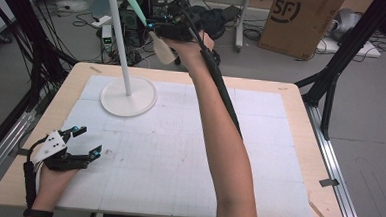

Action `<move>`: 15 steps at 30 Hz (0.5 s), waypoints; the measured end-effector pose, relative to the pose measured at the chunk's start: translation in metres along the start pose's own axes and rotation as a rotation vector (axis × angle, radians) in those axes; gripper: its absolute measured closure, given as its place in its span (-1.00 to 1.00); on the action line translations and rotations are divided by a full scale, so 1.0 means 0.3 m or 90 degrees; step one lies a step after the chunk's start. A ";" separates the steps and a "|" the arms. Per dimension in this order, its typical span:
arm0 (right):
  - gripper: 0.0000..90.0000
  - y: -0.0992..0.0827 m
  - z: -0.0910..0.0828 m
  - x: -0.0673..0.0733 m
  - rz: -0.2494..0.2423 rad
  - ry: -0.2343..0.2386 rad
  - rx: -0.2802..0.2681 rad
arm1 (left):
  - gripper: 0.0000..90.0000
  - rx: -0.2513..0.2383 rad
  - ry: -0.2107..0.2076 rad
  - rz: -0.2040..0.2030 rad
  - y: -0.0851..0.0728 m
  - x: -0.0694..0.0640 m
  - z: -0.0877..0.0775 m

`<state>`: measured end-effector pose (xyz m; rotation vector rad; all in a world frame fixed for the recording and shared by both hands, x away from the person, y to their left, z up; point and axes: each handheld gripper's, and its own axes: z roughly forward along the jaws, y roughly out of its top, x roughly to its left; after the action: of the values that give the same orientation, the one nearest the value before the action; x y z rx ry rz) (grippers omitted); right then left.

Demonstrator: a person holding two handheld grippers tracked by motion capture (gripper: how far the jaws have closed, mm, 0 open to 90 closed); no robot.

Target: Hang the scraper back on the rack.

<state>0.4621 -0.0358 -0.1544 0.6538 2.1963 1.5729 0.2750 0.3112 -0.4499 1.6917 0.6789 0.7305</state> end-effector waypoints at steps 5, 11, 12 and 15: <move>0.26 -0.008 -0.018 0.003 -0.013 0.006 0.003 | -0.65 0.000 -0.001 0.000 0.000 0.000 0.000; 0.06 -0.096 -0.094 -0.014 -0.031 0.028 0.006 | -0.65 0.000 -0.002 0.000 0.000 0.001 -0.001; 0.03 -0.120 -0.111 -0.019 -0.031 0.030 0.009 | -0.65 0.001 -0.001 0.000 0.000 0.001 -0.001; -0.05 -0.198 -0.169 -0.039 -0.029 0.035 0.008 | -0.65 0.000 0.000 0.000 0.000 0.000 0.000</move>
<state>0.4351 -0.0982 -0.1945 0.5667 2.2467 1.5734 0.2750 0.3112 -0.4500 1.6916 0.6786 0.7305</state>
